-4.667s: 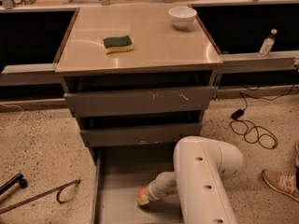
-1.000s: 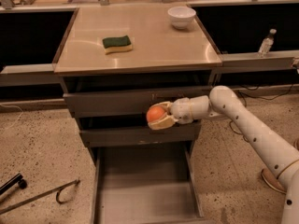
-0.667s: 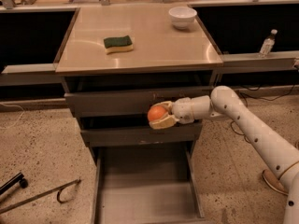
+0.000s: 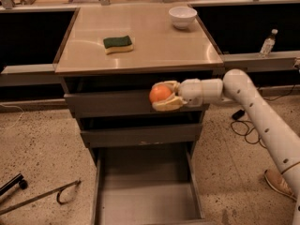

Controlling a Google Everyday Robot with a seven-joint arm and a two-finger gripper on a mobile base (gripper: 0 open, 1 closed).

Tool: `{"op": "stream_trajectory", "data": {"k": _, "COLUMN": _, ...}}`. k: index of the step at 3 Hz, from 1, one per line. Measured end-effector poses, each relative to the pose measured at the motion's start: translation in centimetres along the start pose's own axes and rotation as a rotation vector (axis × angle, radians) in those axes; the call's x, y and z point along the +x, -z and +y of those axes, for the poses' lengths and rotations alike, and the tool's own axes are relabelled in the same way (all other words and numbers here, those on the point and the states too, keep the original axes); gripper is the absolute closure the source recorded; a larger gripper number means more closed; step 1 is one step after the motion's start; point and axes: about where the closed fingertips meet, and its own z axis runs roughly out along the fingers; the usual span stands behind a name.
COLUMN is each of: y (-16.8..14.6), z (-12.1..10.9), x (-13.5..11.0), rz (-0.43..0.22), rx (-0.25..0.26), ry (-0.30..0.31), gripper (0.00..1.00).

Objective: Pick orange from bottom drawer and place on counter

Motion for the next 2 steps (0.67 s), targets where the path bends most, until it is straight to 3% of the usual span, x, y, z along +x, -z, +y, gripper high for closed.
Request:
{"op": "stream_trajectory", "data": {"k": 1, "y": 1.1, "z": -0.1, "x": -7.8, "rz": -0.099, "rx": -0.111, "ry": 0.042, "gripper": 1.00}}
{"op": "stream_trajectory", "data": {"k": 2, "y": -0.8, "z": 0.2, "x": -13.1, "rz": -0.097, "rx": -0.265, "ry": 0.039, "gripper": 1.00}}
